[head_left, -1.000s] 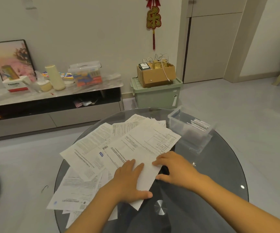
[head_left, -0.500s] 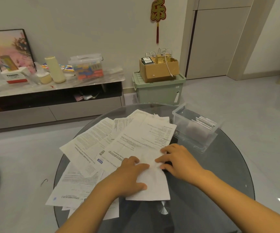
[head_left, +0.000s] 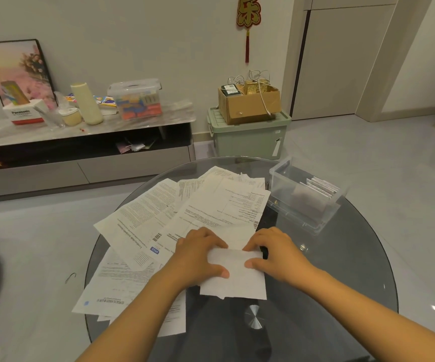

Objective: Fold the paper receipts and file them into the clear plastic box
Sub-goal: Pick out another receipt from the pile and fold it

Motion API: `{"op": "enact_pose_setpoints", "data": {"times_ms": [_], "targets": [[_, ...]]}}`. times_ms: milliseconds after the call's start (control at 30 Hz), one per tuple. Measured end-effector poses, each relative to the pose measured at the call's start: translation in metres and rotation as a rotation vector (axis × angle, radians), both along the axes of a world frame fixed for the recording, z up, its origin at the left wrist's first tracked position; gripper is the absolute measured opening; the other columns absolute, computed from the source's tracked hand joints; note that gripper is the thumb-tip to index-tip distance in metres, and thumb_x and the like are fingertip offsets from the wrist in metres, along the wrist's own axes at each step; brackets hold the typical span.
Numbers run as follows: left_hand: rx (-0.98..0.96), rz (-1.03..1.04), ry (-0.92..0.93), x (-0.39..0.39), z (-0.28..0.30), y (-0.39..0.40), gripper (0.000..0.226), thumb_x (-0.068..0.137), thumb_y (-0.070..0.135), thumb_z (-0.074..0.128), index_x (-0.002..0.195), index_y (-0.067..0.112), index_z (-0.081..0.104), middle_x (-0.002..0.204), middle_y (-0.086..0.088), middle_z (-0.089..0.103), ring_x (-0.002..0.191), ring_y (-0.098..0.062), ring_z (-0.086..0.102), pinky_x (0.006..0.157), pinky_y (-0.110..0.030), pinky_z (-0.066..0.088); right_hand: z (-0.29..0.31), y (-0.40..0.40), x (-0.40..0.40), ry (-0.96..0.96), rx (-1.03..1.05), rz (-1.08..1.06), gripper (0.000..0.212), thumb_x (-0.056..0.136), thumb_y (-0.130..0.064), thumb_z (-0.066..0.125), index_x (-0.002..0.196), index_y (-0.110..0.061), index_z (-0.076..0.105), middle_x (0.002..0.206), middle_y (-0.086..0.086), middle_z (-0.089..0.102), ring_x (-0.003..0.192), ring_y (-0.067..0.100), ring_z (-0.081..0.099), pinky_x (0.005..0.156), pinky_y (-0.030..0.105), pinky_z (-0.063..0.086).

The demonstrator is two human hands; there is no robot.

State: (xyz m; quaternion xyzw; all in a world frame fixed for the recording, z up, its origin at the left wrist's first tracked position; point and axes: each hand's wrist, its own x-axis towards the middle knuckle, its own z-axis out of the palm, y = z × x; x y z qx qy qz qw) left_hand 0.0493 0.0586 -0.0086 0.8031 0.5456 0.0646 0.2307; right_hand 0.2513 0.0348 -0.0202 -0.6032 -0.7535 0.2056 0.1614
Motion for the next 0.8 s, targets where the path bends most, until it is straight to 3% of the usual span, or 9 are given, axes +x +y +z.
{"op": "enact_pose_setpoints", "data": {"times_ms": [100, 167, 267, 433, 500, 567, 700, 800], "targets": [[0.056, 0.023, -0.036, 0.004, -0.001, 0.0, 0.033, 0.076, 0.042, 0.072, 0.107, 0.035, 0.065, 0.116, 0.013, 0.05, 0.113, -0.011, 0.041, 0.1, -0.029, 0.024, -0.001, 0.002, 0.0, 0.076, -0.011, -0.075, 0.006, 0.081, -0.032, 0.069, 0.083, -0.032, 0.063, 0.095, -0.014, 0.057, 0.099, 0.01, 0.045, 0.088, 0.026, 0.039], [0.078, 0.072, -0.092, 0.006, -0.001, 0.0, 0.021, 0.078, 0.036, 0.071, 0.098, 0.029, 0.07, 0.11, 0.012, 0.056, 0.107, -0.011, 0.048, 0.097, -0.028, 0.032, -0.001, 0.004, 0.0, 0.109, -0.011, -0.096, 0.014, 0.082, -0.032, 0.068, 0.074, -0.036, 0.058, 0.09, -0.013, 0.058, 0.094, 0.009, 0.047, 0.079, 0.022, 0.037], [0.128, 0.19, -0.271, 0.008, 0.005, 0.0, 0.005, 0.079, 0.027, 0.072, 0.082, 0.023, 0.071, 0.096, 0.011, 0.061, 0.095, -0.01, 0.054, 0.081, -0.024, 0.042, 0.002, 0.005, 0.001, 0.157, 0.065, -0.126, 0.012, 0.083, -0.031, 0.065, 0.075, -0.035, 0.057, 0.089, -0.009, 0.059, 0.09, 0.01, 0.049, 0.07, 0.019, 0.036], [0.608, 0.183, -0.399, 0.012, 0.017, -0.003, 0.008, 0.08, 0.016, 0.073, 0.088, 0.017, 0.074, 0.096, 0.008, 0.062, 0.092, -0.005, 0.048, 0.076, -0.01, 0.036, 0.021, 0.002, 0.002, 0.103, 0.515, -0.107, 0.003, 0.083, -0.022, 0.066, 0.086, -0.022, 0.065, 0.096, -0.008, 0.067, 0.092, 0.01, 0.054, 0.082, 0.02, 0.035], [0.675, 0.141, -0.411, 0.01, 0.02, -0.004, 0.011, 0.078, 0.012, 0.075, 0.088, 0.016, 0.073, 0.096, 0.006, 0.063, 0.09, -0.006, 0.051, 0.077, -0.011, 0.039, 0.027, 0.0, 0.003, 0.085, 0.607, -0.079, 0.005, 0.081, -0.021, 0.069, 0.084, -0.02, 0.064, 0.098, -0.008, 0.069, 0.092, 0.01, 0.056, 0.083, 0.02, 0.036], [0.551, 0.101, -0.388, 0.008, 0.021, -0.005, 0.008, 0.081, 0.014, 0.072, 0.086, 0.02, 0.07, 0.097, 0.008, 0.063, 0.09, -0.007, 0.054, 0.078, -0.015, 0.043, 0.029, -0.001, 0.006, 0.054, 0.54, -0.03, 0.004, 0.083, -0.022, 0.065, 0.086, -0.02, 0.063, 0.095, -0.007, 0.069, 0.088, 0.013, 0.06, 0.077, 0.022, 0.042], [0.151, 0.11, -0.222, 0.006, 0.019, -0.009, 0.008, 0.086, 0.027, 0.064, 0.08, 0.032, 0.061, 0.096, 0.015, 0.064, 0.092, -0.006, 0.057, 0.076, -0.019, 0.042, 0.022, -0.006, 0.01, -0.003, 0.155, 0.082, 0.011, 0.09, -0.028, 0.055, 0.096, -0.019, 0.056, 0.094, -0.005, 0.068, 0.085, 0.016, 0.062, 0.072, 0.033, 0.051], [0.037, 0.1, -0.188, 0.008, 0.016, -0.009, 0.009, 0.087, 0.027, 0.062, 0.08, 0.032, 0.059, 0.091, 0.015, 0.063, 0.088, -0.005, 0.058, 0.07, -0.019, 0.044, 0.019, -0.007, 0.009, -0.003, 0.058, 0.088, 0.008, 0.091, -0.027, 0.052, 0.095, -0.021, 0.048, 0.092, -0.005, 0.067, 0.078, 0.015, 0.061, 0.069, 0.032, 0.05]]}}
